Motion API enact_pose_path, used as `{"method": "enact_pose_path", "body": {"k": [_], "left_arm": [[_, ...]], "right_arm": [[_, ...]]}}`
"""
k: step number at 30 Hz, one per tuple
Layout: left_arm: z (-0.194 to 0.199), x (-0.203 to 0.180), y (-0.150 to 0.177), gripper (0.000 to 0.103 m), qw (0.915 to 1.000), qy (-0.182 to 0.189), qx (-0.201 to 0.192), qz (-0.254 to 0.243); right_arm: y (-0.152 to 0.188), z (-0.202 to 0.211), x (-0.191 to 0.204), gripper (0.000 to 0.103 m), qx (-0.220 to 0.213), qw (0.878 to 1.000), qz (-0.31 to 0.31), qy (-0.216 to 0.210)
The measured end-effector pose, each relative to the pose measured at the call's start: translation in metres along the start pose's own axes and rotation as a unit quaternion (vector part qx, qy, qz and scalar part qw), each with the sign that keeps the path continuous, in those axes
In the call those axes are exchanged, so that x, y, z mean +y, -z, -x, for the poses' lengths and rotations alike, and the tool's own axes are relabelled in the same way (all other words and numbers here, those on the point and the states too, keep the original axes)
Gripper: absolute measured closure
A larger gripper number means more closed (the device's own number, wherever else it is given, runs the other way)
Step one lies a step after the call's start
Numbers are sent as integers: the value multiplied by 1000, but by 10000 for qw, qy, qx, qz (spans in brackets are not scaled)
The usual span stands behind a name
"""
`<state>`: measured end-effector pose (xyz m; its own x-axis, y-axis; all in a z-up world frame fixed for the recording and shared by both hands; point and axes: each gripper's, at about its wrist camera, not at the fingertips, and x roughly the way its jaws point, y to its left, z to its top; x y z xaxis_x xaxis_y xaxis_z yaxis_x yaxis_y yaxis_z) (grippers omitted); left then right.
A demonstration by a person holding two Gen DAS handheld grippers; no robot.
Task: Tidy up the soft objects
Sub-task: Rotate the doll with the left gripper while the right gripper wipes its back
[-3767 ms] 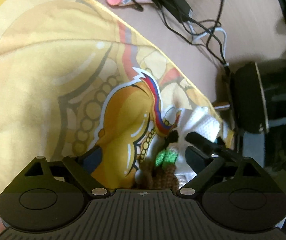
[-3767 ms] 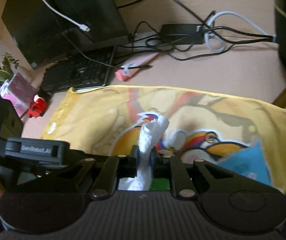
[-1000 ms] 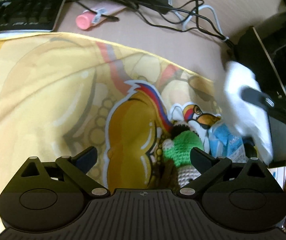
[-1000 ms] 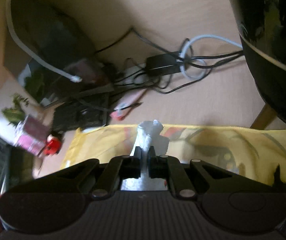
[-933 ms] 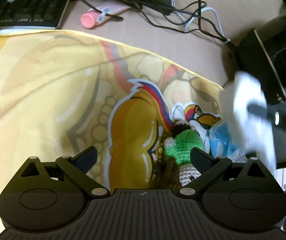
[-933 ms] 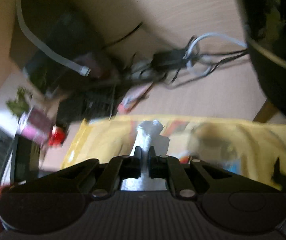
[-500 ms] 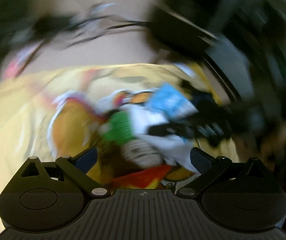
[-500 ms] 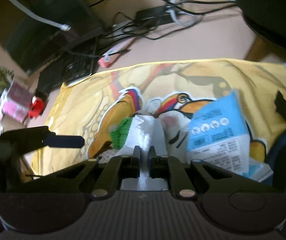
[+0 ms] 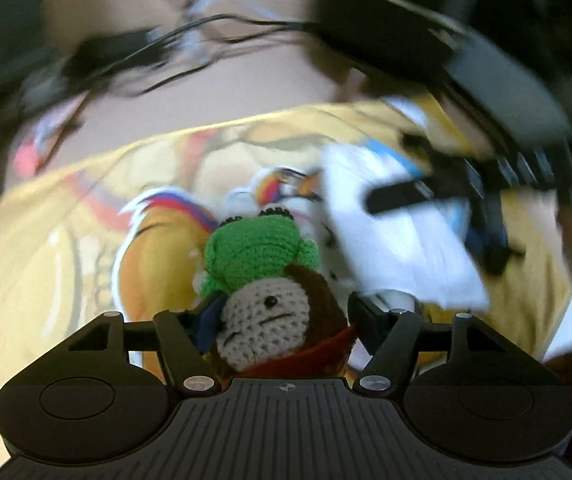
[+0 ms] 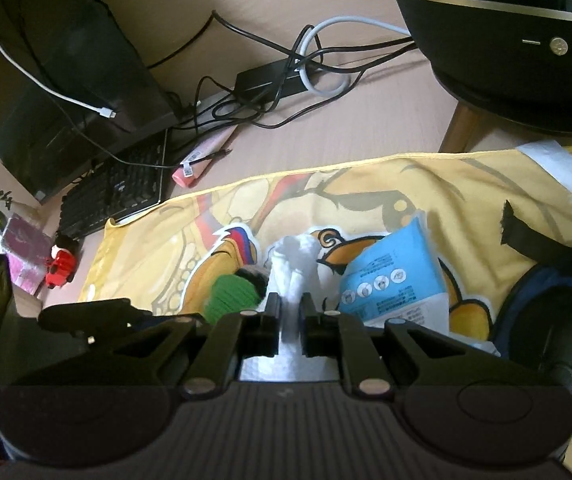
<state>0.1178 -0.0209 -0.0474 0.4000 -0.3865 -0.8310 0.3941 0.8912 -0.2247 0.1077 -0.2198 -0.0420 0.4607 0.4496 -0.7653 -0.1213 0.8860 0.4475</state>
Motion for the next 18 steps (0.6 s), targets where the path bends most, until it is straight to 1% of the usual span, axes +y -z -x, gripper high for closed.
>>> {"method": "enact_pose_path", "body": {"k": [1,2,4,6,8,9,11,13,16,18], "left_arm": [[3,12,0,32,9992,16,-56,386],[5,26,1,32,9963,59,-118,850],[11,53,6,31,9837,323,-209,1759],[17,72,13,33,9696,487,-301,2378],[22,84,18,23,9607,460,-362,2713],[24,88,21,21,9570,436,-397,2841],[29,96,27,12,9513,342,-446,3030],[35,103,34,9,9472,180,-509,3162],[43,115,41,8,9387,32,-613,3392],[49,121,45,8,9330,-162,-683,3529]], "right_arm": [[-1,0,1,91,1,10000,12,5],[-1,0,2,91,-5,10000,51,16],[-3,0,8,91,-6,9999,170,13],[-5,-1,16,91,-2,9995,308,-68],[-9,-3,26,91,5,9988,474,-139],[-10,-6,32,91,26,9984,542,-176],[-13,-10,42,91,69,9974,676,-253],[-16,-15,52,91,138,9961,784,-390],[-21,-22,72,91,220,9926,1060,-543],[-24,-29,86,91,258,9902,1222,-618]]}}
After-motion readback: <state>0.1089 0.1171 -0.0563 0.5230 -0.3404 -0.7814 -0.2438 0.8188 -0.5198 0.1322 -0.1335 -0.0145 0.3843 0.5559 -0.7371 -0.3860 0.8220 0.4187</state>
